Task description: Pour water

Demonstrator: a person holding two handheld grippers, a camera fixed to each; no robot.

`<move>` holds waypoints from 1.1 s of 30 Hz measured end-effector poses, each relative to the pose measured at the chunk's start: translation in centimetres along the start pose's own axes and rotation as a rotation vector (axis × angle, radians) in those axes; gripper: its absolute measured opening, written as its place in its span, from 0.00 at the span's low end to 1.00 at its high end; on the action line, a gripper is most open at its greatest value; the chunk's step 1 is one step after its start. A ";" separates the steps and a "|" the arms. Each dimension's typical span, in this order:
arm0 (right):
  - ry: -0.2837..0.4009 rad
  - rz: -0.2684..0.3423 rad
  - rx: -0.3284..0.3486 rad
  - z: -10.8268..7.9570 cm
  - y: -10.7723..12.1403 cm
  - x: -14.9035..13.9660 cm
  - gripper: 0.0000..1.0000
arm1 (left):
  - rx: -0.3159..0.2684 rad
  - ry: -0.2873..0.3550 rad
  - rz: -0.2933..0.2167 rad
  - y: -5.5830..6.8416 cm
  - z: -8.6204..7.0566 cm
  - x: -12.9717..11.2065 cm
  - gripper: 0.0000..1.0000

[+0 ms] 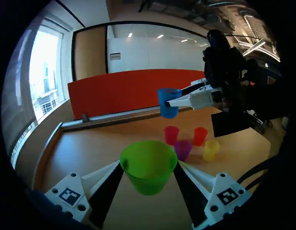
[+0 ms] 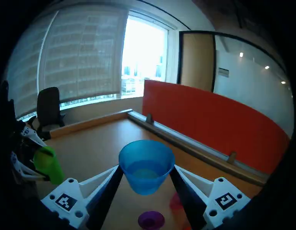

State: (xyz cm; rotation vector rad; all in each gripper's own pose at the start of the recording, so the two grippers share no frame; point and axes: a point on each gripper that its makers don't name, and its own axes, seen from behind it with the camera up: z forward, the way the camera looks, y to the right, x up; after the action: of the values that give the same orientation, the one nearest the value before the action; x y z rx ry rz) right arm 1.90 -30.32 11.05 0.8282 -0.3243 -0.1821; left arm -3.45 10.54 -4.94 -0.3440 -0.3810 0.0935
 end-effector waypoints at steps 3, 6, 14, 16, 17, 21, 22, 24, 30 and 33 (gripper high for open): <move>0.047 -0.004 -0.012 -1.7 0.1 1.8 0.89 | -0.012 0.010 0.016 0.7 -0.1 0.8 0.87; 0.096 -0.003 -0.022 -3.2 0.1 3.5 0.89 | -0.023 0.019 0.035 1.2 -0.3 1.5 0.87; 0.199 0.019 -0.045 -7.2 0.2 7.2 0.89 | -0.047 0.044 0.075 2.7 -0.7 3.3 0.87; 0.216 0.018 -0.051 -8.0 0.2 7.8 0.89 | -0.052 0.049 0.078 3.1 -0.8 3.7 0.87; 0.225 0.017 -0.054 -8.5 0.2 8.0 0.89 | -0.054 0.052 0.077 3.2 -0.8 3.9 0.87; 0.257 0.007 -0.065 -10.1 0.1 8.8 0.89 | -0.065 0.064 0.074 3.9 -1.0 4.5 0.87; 0.262 0.007 -0.067 -10.4 0.1 8.9 0.89 | -0.068 0.066 0.074 4.1 -1.1 4.6 0.87; 0.275 0.007 -0.072 -11.2 0.0 9.2 0.89 | -0.074 0.072 0.073 4.4 -1.2 4.9 0.87; 0.294 -0.003 -0.079 -13.4 -0.2 9.5 0.89 | -0.097 0.085 0.072 5.6 -1.4 5.5 0.87; 0.299 -0.014 -0.085 -14.4 -0.3 9.5 0.89 | -0.111 0.094 0.068 6.3 -1.5 6.0 0.87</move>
State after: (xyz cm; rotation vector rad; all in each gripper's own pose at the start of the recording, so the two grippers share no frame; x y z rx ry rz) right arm 15.84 -23.22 3.76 0.7614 -0.0296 -0.0819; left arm 2.50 16.89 -6.34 -0.4690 -0.2825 0.1222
